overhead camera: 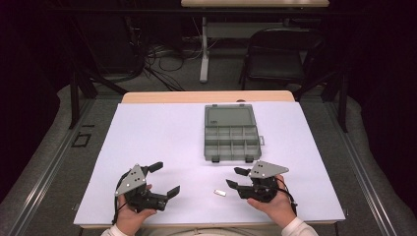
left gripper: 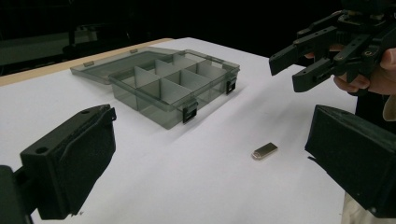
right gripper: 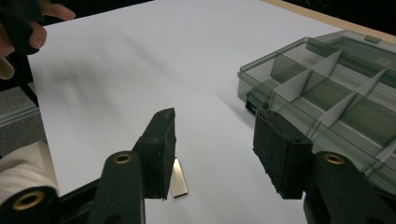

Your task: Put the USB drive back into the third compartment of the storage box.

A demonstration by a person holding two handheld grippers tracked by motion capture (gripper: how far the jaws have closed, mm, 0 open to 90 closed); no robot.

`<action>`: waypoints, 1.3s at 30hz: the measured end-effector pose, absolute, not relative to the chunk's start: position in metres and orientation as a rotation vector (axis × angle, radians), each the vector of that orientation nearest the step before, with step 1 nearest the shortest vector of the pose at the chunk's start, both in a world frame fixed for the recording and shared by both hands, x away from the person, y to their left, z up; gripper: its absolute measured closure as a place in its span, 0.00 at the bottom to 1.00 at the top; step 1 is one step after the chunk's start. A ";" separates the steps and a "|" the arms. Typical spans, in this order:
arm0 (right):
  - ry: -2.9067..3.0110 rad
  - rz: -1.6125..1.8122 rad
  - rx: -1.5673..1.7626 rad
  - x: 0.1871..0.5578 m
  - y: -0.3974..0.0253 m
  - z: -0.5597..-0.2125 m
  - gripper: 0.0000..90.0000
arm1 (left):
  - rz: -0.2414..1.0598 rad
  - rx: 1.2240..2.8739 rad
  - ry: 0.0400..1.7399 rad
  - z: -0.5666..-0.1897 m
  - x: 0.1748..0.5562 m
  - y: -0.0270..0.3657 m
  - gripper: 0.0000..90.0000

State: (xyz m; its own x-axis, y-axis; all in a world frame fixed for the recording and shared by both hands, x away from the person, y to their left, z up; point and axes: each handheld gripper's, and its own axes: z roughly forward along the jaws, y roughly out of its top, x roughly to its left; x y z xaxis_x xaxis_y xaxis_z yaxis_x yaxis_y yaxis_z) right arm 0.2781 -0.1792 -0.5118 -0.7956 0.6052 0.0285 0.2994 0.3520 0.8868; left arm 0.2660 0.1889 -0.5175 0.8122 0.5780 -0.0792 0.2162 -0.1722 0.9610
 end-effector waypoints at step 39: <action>2.523 1.342 0.709 0.294 -0.150 -0.533 0.78 | 0.349 1.751 0.612 -0.518 0.266 0.189 0.01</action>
